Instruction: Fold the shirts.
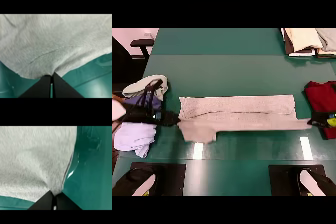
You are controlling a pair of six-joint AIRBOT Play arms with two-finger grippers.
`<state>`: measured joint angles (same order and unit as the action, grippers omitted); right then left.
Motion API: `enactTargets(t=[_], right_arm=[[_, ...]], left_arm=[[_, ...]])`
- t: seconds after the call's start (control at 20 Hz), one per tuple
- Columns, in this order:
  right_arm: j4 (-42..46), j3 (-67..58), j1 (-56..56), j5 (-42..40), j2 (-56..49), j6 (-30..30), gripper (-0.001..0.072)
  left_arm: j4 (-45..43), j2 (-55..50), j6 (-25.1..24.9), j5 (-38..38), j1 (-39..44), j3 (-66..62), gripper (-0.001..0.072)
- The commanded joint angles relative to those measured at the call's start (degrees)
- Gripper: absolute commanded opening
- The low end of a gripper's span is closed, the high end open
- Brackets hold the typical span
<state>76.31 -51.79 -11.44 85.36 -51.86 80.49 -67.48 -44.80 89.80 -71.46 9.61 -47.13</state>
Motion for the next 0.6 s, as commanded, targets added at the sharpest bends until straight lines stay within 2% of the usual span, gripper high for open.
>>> enactTargets(t=[0.0,0.25,0.4,0.45,0.5,0.55], right_arm=[[0.20,-8.31,4.07,-3.19,-10.54,0.52,0.0012],[-0.28,-20.33,7.52,-4.57,-28.11,0.52,0.0013],[-2.95,-26.25,7.45,-4.59,-35.36,0.52,0.0015],[-5.01,-28.00,6.71,-4.74,-37.46,0.46,0.0077],[-7.61,-29.44,6.19,-5.11,-39.12,0.39,0.0249],[-10.82,-30.91,5.29,-5.38,-40.63,-1.05,0.0350]], left_arm=[[-4.37,-11.30,-3.28,5.40,-0.02,-8.41,0.0020],[-5.60,-30.10,-4.81,12.15,-0.02,-16.96,0.0021],[-5.55,-35.50,-4.70,17.27,-0.02,-18.80,0.0021],[-5.49,-36.00,-4.70,18.49,0.00,-19.06,0.0023],[-4.90,-35.95,-4.68,19.91,-0.02,-19.08,0.0178],[-4.76,-35.98,-4.11,20.70,0.00,-19.54,0.0440]])
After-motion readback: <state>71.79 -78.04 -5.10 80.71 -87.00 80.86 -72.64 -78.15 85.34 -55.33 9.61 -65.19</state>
